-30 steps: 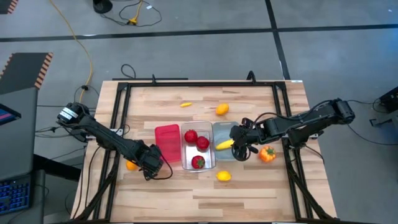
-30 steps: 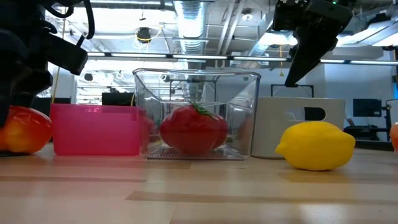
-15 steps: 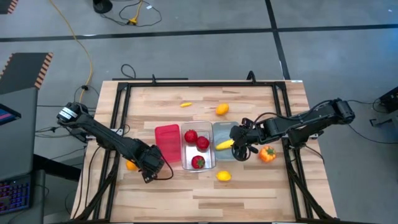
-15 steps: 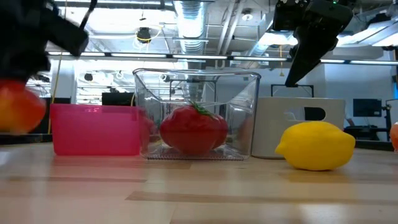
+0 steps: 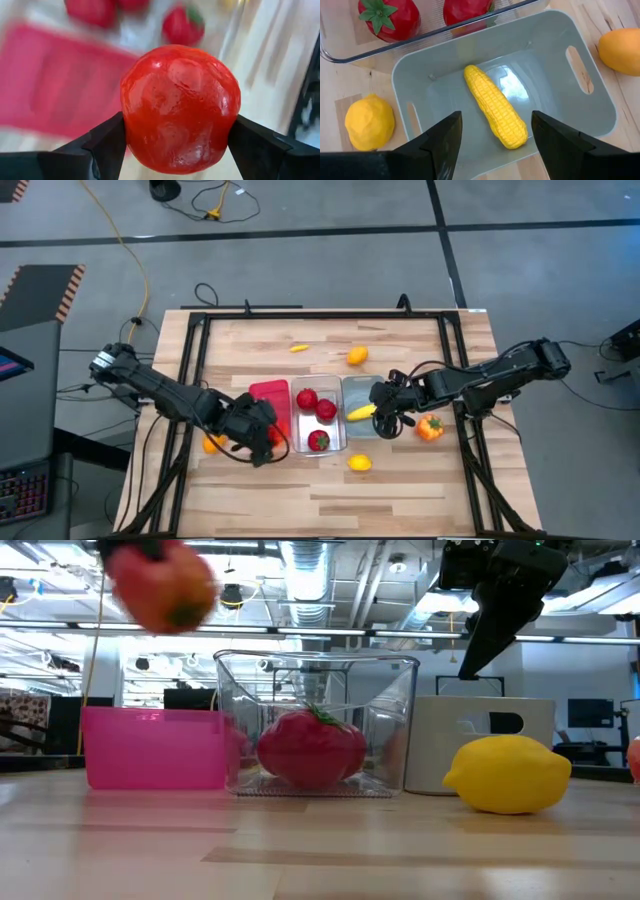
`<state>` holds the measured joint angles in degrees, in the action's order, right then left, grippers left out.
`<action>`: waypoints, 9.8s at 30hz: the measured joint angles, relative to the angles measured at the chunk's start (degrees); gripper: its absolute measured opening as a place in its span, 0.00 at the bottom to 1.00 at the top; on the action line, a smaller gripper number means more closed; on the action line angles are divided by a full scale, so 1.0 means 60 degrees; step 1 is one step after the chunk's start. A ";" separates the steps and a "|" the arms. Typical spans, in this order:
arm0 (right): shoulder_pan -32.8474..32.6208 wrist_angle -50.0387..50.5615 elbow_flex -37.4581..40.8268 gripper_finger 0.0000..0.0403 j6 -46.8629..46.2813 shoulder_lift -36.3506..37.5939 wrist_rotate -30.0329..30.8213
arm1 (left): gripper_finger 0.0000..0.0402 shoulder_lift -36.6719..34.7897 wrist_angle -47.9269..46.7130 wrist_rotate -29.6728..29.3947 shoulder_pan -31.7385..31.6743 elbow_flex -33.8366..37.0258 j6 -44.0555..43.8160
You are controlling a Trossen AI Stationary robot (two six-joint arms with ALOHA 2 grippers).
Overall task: Sort produce into baskets
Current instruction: Put the left orange tomato into the transparent bin, then put the orange tomato into the transparent bin
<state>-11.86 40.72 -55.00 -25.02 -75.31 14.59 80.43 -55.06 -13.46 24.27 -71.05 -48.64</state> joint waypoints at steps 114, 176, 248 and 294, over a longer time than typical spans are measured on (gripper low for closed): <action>-0.3377 0.5567 0.1198 0.71 -0.1508 0.1800 -0.1686 | 0.98 0.1368 0.3171 0.0424 -0.3144 0.0004 0.4214; -0.2426 0.3267 0.1198 0.71 -0.1602 0.1800 -0.3668 | 0.98 0.1368 0.3135 0.0355 -0.3144 0.0004 0.3992; -0.1563 0.4728 0.1167 0.92 0.1009 -0.1640 -0.2711 | 0.98 0.1366 0.3131 0.0355 -0.3140 0.0004 0.3996; 0.0230 0.4163 0.0249 0.73 0.0903 0.1704 -0.2961 | 0.98 0.1365 0.3127 0.0357 -0.3144 0.0004 0.3998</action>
<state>-10.48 65.70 -53.51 -19.59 -65.08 -3.18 88.62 -36.30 -11.32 5.41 -71.02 -24.65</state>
